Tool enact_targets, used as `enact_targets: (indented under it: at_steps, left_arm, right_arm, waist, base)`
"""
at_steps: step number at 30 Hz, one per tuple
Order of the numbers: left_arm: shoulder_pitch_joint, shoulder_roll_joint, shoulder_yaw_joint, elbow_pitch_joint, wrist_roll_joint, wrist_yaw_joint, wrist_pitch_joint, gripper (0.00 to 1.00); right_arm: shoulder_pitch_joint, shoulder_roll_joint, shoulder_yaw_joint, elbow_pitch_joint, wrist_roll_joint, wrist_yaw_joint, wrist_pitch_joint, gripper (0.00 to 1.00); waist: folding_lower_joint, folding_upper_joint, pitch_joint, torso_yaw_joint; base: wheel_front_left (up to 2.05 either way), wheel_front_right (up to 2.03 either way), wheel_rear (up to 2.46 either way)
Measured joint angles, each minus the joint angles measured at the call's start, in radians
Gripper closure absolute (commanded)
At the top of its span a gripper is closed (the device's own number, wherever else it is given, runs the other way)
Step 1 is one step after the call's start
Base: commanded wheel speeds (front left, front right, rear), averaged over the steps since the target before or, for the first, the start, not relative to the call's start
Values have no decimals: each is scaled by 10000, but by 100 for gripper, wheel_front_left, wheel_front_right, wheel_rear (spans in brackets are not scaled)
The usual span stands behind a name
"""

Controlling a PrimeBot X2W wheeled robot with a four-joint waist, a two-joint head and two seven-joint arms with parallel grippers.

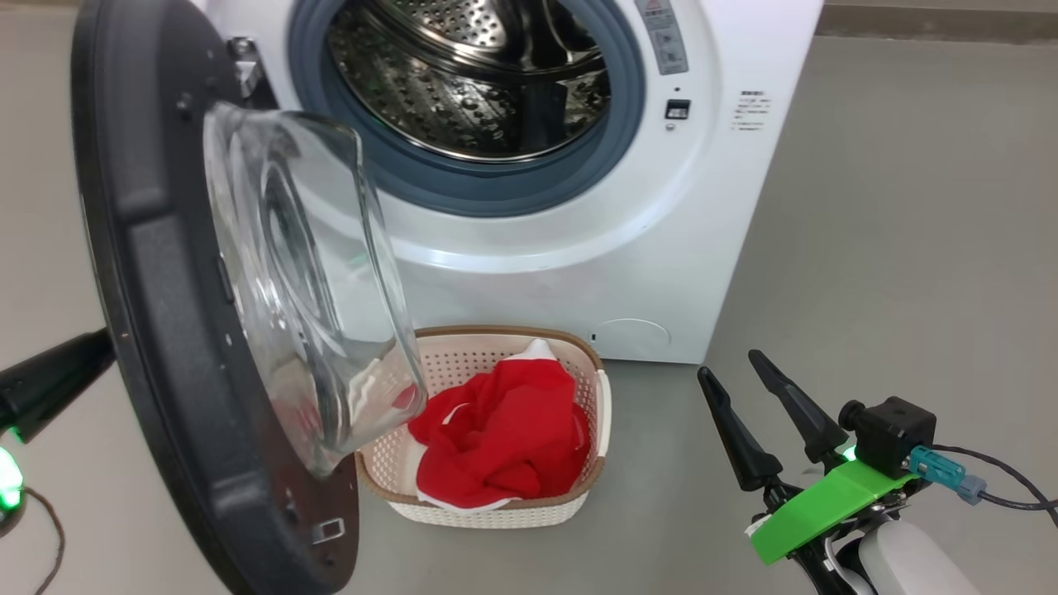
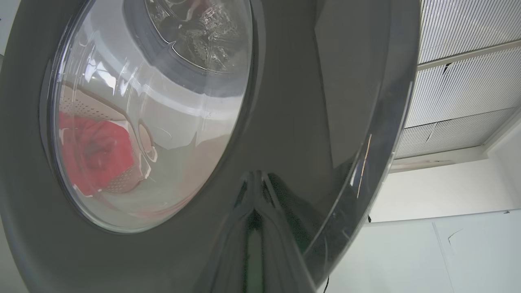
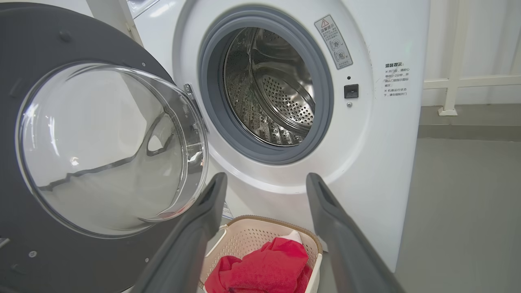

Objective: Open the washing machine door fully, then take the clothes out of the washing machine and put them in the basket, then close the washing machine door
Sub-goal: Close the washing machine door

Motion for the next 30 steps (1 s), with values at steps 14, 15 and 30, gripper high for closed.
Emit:
enact_targets:
  at_steps: [14,15,30]
  left_arm:
    - [-33,-512,-347,-153,123,-360,-426,100]
    - [-49,-579,-387,-159,180,-441,-502,100]
    - [-680,-1099,-556,17,619,-890,-1315,100]
  right_arm:
    - [0,15,12,4,0,0,0,0]
    - [0,15,19,4,0,0,0,0]
    - [-10,-52,81,-12,6,0,0,0]
  waist:
    - [0,0,-45,-878]
    - [0,0,-59,-1018]
    - [-1,0,111,-1961]
  base:
    - [0,0,0]
    - [0,0,0]
    - [0,0,0]
